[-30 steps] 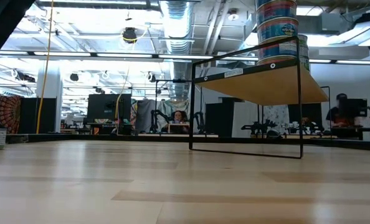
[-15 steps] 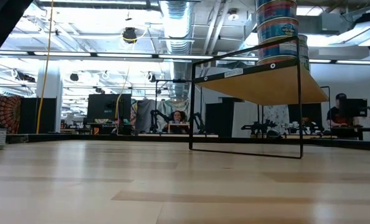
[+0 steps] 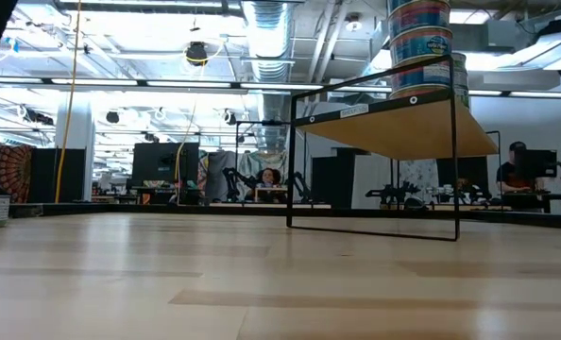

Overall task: Stack canned seafood by type on shelf
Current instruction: Move the green tuna can to the center of the table

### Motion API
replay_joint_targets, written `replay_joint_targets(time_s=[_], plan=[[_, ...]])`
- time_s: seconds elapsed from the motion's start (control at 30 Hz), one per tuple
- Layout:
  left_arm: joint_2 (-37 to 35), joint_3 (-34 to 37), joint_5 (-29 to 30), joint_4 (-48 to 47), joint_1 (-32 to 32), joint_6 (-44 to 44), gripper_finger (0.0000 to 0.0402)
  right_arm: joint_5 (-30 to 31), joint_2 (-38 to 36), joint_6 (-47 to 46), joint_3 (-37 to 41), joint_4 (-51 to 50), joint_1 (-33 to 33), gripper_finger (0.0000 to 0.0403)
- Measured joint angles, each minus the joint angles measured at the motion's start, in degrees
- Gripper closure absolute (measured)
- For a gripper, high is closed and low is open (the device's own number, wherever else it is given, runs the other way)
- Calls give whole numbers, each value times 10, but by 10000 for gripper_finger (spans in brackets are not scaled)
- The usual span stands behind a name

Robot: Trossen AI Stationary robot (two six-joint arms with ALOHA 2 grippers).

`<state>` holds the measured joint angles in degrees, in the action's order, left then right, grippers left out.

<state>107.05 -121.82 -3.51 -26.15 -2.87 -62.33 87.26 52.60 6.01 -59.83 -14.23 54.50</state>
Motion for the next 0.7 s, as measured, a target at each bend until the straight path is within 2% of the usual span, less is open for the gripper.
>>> replay_joint_targets(time_s=[0.2, 0.4, 0.47, 0.53, 0.6, 0.7], plan=[[-24, 0, 41, -163, -50, 132, 181, -50, 30, -51, 3, -36, 101, 132], [-19, 4, 55, -345, -76, 318, 182, -51, 82, -126, 17, -33, 76, 132], [-22, 22, 50, -370, -82, 389, 184, -54, 101, -159, 18, -33, 55, 132], [-23, 53, 48, -376, -93, 440, 190, -83, 117, -187, 18, -33, 37, 132], [-24, 96, 66, -362, -110, 469, 200, -120, 132, -215, 19, -31, 22, 132], [-24, 164, 98, -329, -137, 493, 218, -136, 157, -251, 19, -28, 4, 132]])
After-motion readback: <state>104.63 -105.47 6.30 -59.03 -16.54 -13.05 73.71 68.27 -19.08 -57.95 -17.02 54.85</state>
